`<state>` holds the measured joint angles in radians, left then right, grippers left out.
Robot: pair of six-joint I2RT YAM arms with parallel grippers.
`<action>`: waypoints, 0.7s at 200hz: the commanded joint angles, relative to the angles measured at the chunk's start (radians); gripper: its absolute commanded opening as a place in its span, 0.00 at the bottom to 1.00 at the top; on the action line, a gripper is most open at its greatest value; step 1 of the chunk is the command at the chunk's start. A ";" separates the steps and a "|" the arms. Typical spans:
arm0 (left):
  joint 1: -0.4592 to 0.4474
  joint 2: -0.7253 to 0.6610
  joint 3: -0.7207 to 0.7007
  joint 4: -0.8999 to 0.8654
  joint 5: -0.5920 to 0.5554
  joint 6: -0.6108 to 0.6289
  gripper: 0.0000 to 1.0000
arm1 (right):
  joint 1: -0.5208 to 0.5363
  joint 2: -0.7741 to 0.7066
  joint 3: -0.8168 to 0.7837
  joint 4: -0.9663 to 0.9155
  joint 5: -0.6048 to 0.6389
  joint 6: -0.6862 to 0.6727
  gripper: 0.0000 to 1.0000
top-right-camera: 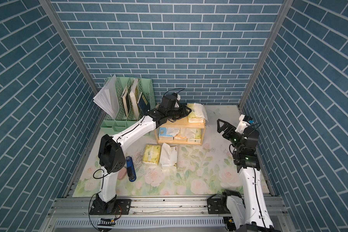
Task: Remove the tissue boxes from the shelf
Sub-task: Pick up a box of tissues from the shelf.
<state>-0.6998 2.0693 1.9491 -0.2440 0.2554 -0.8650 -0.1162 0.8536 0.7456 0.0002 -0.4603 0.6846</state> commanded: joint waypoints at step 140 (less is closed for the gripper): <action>-0.004 -0.037 -0.037 0.022 -0.025 0.043 0.00 | 0.000 0.004 0.026 0.009 -0.008 -0.019 1.00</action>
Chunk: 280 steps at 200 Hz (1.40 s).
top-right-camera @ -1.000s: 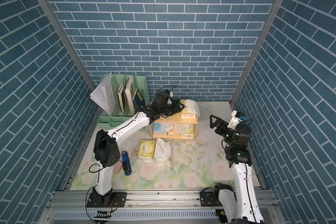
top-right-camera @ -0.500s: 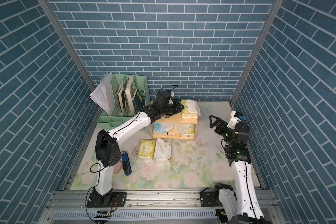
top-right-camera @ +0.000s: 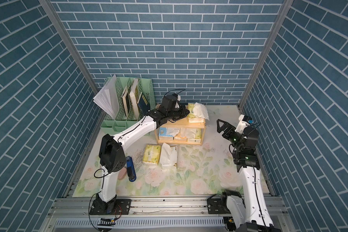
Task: Remove the tissue boxes from the shelf
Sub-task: Pick up a box of tissues from the shelf, then place the box of tissues at the center of the board.
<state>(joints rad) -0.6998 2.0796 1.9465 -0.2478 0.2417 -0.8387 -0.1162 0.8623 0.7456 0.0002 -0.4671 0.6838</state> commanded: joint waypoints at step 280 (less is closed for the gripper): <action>-0.280 -0.668 -0.911 0.272 -0.102 -0.185 0.00 | 0.003 -0.056 0.001 0.066 -0.079 0.046 1.00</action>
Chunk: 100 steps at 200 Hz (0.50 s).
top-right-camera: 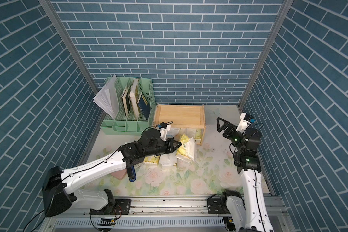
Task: Remove the tissue boxes from the shelf
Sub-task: Place the box of tissues at the center of the board.
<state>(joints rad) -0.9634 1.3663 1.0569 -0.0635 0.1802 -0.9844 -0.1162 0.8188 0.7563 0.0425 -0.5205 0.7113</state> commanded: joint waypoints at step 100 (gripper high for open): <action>-0.054 0.262 -0.031 0.140 -0.094 -0.082 0.00 | 0.003 -0.035 -0.008 -0.016 -0.009 -0.020 1.00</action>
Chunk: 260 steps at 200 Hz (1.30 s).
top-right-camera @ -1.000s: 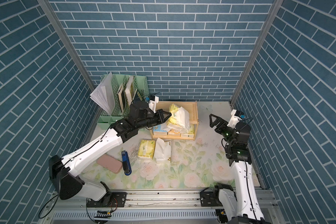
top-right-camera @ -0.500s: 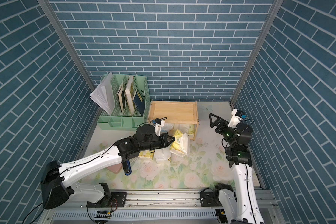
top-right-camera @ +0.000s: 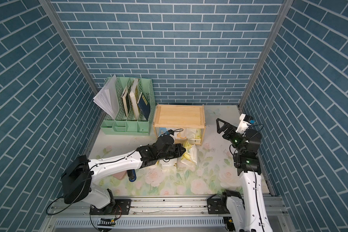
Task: Remove the tissue boxes from the shelf
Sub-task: Place the box of tissues at the center of the board.
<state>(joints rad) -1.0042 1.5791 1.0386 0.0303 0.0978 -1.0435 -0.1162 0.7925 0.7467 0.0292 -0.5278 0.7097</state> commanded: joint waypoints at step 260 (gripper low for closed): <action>0.007 0.189 0.026 -0.027 -0.064 -0.015 0.34 | 0.003 -0.037 -0.015 -0.162 0.043 -0.160 1.00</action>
<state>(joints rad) -1.0016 1.7916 1.0763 0.0299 0.0387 -1.0599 -0.1162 0.7628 0.7456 -0.0971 -0.5026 0.6186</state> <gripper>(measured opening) 0.276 0.999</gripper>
